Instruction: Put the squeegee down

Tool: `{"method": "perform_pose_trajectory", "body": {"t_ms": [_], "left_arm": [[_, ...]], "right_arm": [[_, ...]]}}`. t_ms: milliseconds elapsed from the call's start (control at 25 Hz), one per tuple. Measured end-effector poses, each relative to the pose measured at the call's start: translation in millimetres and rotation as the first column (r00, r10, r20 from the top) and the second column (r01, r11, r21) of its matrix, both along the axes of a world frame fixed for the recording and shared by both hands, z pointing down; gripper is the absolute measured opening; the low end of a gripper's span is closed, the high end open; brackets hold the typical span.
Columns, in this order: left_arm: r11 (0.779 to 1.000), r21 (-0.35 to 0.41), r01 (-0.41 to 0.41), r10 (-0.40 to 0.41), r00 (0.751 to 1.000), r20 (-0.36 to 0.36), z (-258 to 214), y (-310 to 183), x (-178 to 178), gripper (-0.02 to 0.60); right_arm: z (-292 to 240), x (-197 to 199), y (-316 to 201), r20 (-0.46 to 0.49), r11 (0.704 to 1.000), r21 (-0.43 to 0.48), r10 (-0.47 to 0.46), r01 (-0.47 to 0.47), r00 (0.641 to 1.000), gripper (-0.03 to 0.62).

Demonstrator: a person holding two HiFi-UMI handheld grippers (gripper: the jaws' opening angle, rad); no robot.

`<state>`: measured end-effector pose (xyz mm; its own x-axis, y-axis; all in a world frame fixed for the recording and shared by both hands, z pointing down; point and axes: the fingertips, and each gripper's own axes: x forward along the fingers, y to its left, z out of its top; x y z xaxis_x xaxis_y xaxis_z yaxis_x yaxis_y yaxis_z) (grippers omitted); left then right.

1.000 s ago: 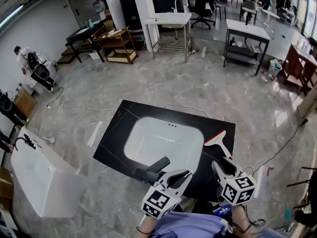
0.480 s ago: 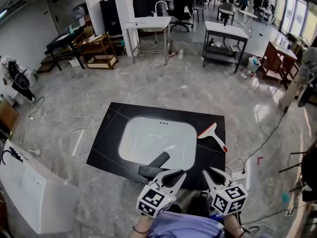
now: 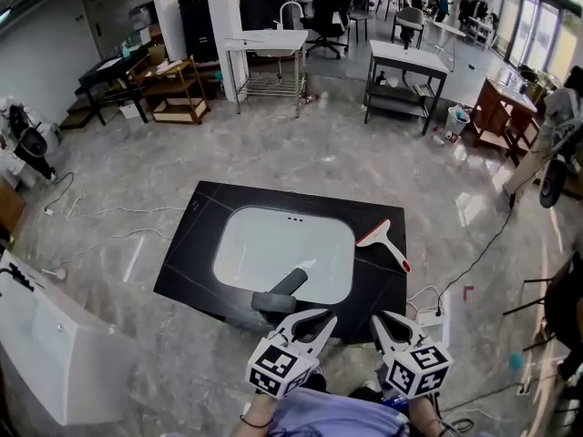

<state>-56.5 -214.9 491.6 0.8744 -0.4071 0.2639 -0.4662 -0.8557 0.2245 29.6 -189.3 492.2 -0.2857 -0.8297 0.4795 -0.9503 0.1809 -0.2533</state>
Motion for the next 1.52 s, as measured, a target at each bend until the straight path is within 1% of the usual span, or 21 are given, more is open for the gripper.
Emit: {"method": "perform_pose_trajectory", "body": {"t_ms": [120, 240, 320, 400, 600, 840, 1000, 1360, 1520], "left_arm": [[0.999, 0.001, 0.036, -0.036, 0.999, 0.001, 0.8, 5.8, 2.0, 0.043], [0.995, -0.004, 0.097, -0.097, 0.995, 0.013, 4.9, 12.0, 3.7, 0.043], [0.991, -0.011, 0.135, -0.135, 0.991, 0.015, 5.4, 18.4, 8.2, 0.043], [0.988, -0.021, 0.154, -0.153, 0.988, 0.014, 2.8, 32.9, 18.3, 0.043], [0.987, -0.019, 0.161, -0.16, 0.987, 0.026, 0.5, 81.5, 54.1, 0.043], [0.991, -0.011, 0.135, -0.134, 0.99, 0.054, 1.3, 145.8, 91.2, 0.043], [0.991, 0.014, 0.133, -0.133, 0.989, 0.066, -5.2, 185.1, 99.1, 0.044], [0.973, 0.047, 0.227, -0.23, 0.968, 0.097, -6.3, 245.7, 78.3, 0.043], [0.971, 0.063, 0.231, -0.236, 0.966, 0.1, -9.7, 263.2, 81.5, 0.043]], "right_arm": [[0.5, 8.2, 10.7, -0.009, 1.0, -0.003, -0.012, 0.012, 1.0, 0.054], [-1.0, 19.8, 26.8, -0.035, 0.999, 0.006, -0.036, 0.036, 0.999, 0.054], [-2.6, 32.4, 39.5, -0.057, 0.999, 0.011, -0.047, 0.048, 0.997, 0.054], [-4.7, 49.9, 56.9, -0.061, 0.999, 0.01, -0.047, 0.047, 0.997, 0.052], [-1.0, 93.1, 105.1, -0.038, 0.999, 0.003, -0.033, 0.034, 0.999, 0.051], [2.2, 120.7, 156.4, -0.026, 0.999, 0.0, -0.053, 0.053, 0.998, 0.05], [0.6, 125.8, 186.4, -0.013, 0.998, 0.011, -0.07, 0.07, 0.997, 0.05], [4.1, 103.4, 230.8, 0.014, 0.982, 0.043, -0.186, 0.186, 0.982, 0.049], [1.6, 102.0, 245.0, 0.017, 0.976, 0.058, -0.21, 0.209, 0.978, 0.048]]}}
